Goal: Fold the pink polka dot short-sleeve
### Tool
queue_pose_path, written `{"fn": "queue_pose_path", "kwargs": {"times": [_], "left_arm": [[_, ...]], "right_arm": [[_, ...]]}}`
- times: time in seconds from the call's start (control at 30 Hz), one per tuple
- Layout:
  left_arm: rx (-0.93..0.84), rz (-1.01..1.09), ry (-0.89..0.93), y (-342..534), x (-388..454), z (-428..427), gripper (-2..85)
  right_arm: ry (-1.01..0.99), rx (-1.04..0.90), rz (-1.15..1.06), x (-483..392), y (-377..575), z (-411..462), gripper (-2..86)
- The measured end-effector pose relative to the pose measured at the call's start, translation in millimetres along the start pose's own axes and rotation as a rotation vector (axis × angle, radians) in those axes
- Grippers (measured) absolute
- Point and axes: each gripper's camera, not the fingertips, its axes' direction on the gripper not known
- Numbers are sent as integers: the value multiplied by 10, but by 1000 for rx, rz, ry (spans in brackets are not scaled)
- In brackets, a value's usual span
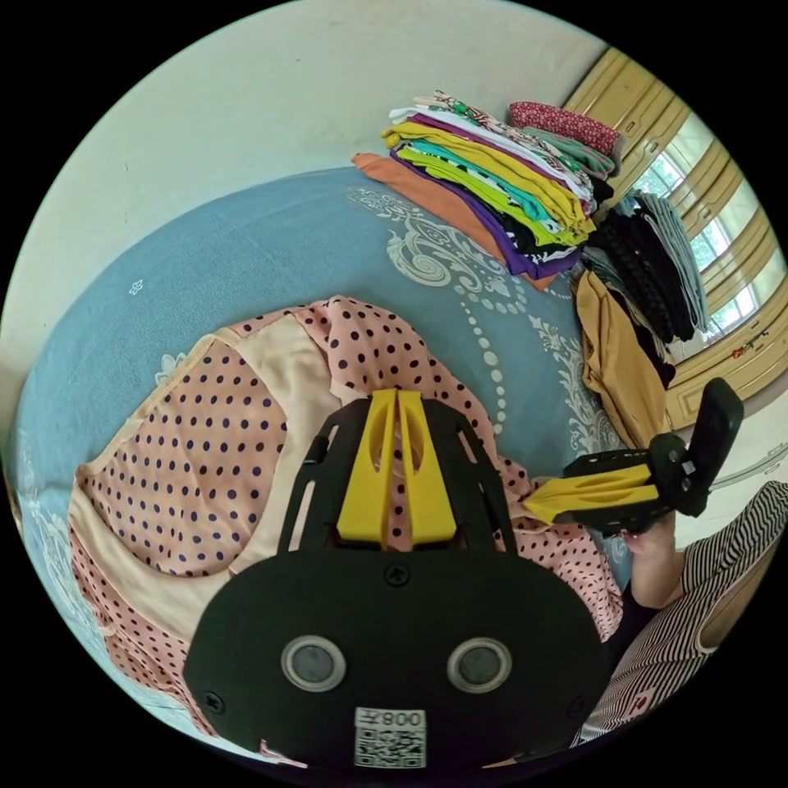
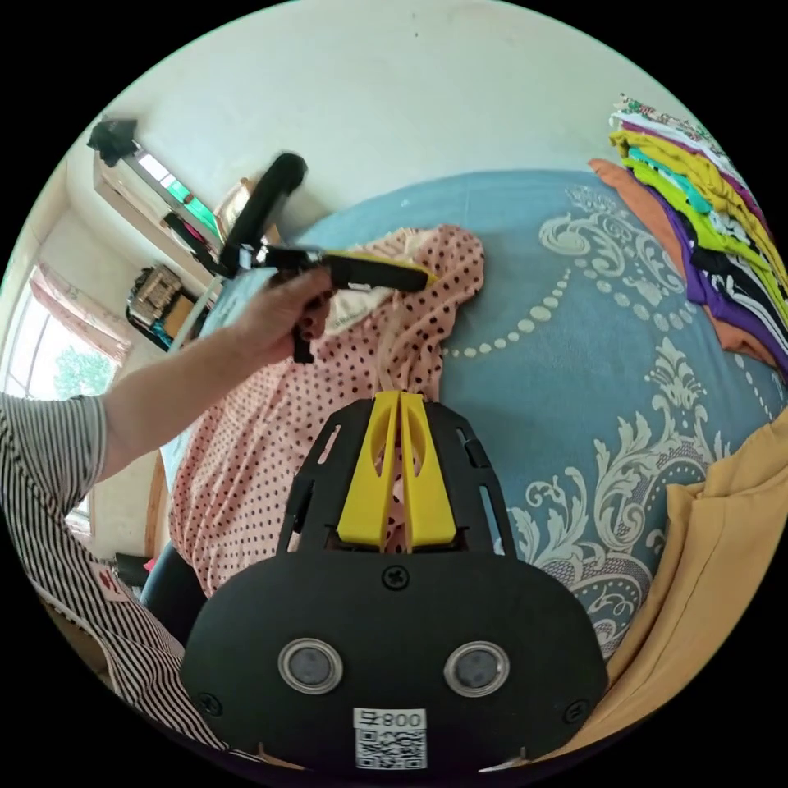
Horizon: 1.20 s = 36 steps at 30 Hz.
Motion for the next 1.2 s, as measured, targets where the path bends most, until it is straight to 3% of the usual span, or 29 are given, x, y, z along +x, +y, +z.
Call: {"fn": "queue_pose_path", "kwargs": {"times": [0.17,0.33,0.5,0.6,0.87,0.97,1.1,1.2], "left_arm": [[86,21,25,477,-46,-336,2],[-7,22,29,960,-152,-354,2],[144,-23,108,1663,-277,-1021,2],[179,-115,105,2351,-484,-1415,3],[327,-677,-17,4912,-1638,-2557,19],[367,-798,-37,5570,-1982,-2833,45],[375,-876,-114,6028,-2289,-3033,74],[393,-925,-28,6336,-2504,-3037,88]], "right_arm": [[29,-4,-12,-117,-118,-54,1],[33,23,-2,-206,-233,-97,1],[-6,34,13,-238,-348,-173,1],[-26,67,93,-228,-388,-266,1],[2,43,215,-492,-483,-467,4],[-3,17,244,-694,-572,-477,7],[-76,-28,132,-1359,-1004,-339,17],[-111,-54,-26,-2024,-1564,-142,25]]}}
